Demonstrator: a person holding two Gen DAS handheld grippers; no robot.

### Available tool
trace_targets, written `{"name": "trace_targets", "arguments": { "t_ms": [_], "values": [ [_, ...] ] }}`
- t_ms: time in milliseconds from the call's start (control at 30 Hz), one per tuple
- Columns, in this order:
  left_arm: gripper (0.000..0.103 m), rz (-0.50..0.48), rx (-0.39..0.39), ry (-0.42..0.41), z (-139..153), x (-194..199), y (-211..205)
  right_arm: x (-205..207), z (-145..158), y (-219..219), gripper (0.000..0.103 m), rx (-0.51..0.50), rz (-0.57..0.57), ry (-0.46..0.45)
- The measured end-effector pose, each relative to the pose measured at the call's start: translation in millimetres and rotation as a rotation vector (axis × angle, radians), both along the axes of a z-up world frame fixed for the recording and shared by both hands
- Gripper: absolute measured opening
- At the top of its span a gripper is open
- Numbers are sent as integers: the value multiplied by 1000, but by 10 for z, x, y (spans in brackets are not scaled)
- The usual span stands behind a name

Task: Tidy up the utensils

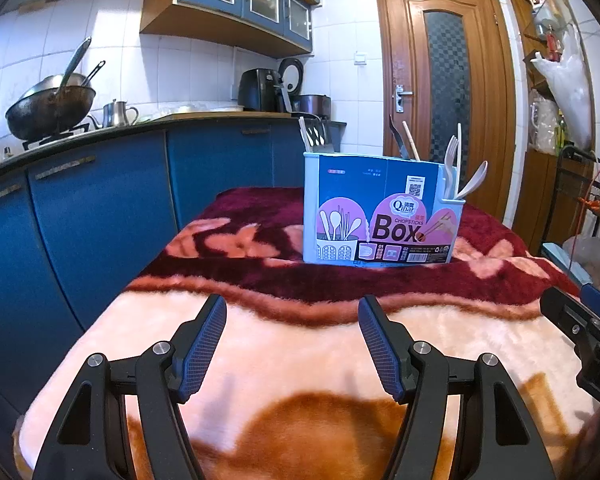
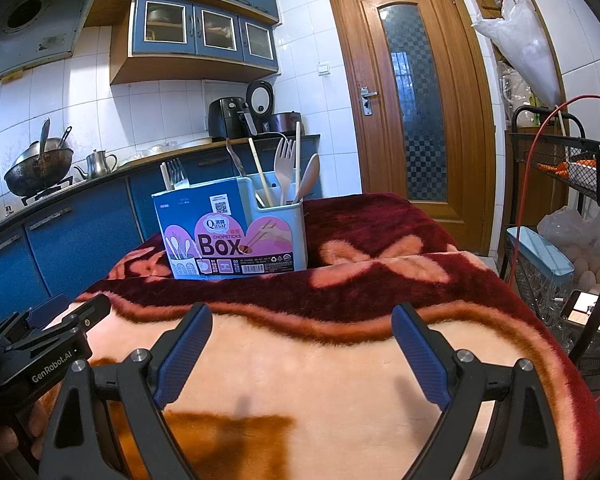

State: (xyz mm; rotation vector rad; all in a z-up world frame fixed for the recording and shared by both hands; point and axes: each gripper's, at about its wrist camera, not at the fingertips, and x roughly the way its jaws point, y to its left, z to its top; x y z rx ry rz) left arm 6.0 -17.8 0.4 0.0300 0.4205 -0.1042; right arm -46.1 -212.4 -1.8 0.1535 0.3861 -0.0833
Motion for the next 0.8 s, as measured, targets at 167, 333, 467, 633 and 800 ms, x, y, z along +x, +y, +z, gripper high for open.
{"name": "trace_targets", "arguments": {
  "t_ms": [167,333,467,633,800],
  "values": [
    [70,0,0,1,-1,-6,-8,0,0,1,93,0,0,0],
    [70,0,-1,1,-2,-5,-6,0,-1,1,93,0,0,0],
    [70,-1,0,0,-3,-7,-10,0,-1,1,93,0,0,0],
    [70,0,0,-1,1,-12,-8,0,-1,1,93,0,0,0],
    [70,0,1,-1,3,-10,-2,0,0,3,93,0,0,0]
  ]
}}
